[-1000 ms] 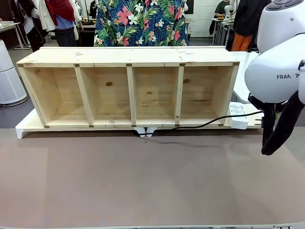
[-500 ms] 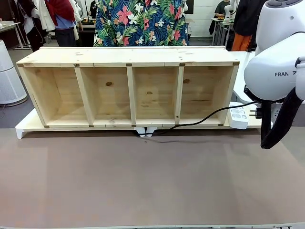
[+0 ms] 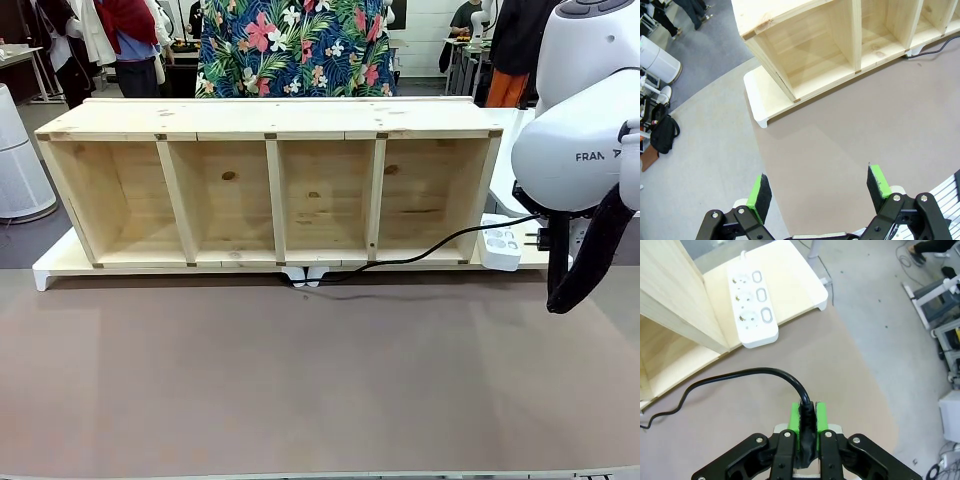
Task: Perform cable management.
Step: Pull the grasped Power Cable to the location of the Power Strip.
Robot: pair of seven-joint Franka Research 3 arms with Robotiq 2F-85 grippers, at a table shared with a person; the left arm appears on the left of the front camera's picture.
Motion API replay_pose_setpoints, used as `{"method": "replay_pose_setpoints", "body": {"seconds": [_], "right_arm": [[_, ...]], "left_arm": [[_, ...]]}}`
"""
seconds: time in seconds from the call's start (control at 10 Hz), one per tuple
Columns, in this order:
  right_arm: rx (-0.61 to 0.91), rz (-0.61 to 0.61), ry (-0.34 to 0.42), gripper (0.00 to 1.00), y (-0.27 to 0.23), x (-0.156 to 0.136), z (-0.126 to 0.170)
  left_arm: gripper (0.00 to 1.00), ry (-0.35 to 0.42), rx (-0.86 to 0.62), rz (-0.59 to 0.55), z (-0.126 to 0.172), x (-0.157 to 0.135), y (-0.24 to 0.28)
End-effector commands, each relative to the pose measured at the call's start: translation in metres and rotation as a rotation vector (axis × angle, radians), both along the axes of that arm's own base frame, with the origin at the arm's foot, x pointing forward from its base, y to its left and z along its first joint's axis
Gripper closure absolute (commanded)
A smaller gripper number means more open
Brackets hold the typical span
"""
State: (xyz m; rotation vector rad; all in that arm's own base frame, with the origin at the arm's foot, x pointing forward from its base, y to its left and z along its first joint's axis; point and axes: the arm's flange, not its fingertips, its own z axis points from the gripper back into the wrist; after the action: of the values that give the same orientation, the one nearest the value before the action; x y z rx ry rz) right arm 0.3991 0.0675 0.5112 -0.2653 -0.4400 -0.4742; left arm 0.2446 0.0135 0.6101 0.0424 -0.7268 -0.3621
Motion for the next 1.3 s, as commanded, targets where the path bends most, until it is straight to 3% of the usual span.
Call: {"method": "replay_pose_setpoints", "body": {"seconds": [0.0, 0.5, 0.8, 1.0, 1.2], "right_arm": [[-0.051, -0.014, 0.003, 0.85, -0.004, 0.009, -0.012], [-0.159, 0.138, -0.094, 0.85, -0.015, 0.036, -0.001], [-0.135, 0.097, -0.156, 0.85, -0.045, 0.062, 0.014], [-0.046, 0.171, -0.165, 0.85, -0.072, 0.077, 0.02], [-0.002, 0.332, -0.145, 0.85, -0.09, 0.1, 0.022]], "left_arm": [[0.0, 0.003, 0.001, 0.001, 0.0, 0.0, 0.0], [0.0, 0.003, 0.001, 0.001, 0.0, 0.0, 0.0], [0.0, 0.003, 0.001, 0.001, 0.0, 0.0, 0.0], [0.0, 0.003, 0.001, 0.001, 0.0, 0.0, 0.0], [0.0, 0.003, 0.001, 0.001, 0.0, 0.0, 0.0]]}}
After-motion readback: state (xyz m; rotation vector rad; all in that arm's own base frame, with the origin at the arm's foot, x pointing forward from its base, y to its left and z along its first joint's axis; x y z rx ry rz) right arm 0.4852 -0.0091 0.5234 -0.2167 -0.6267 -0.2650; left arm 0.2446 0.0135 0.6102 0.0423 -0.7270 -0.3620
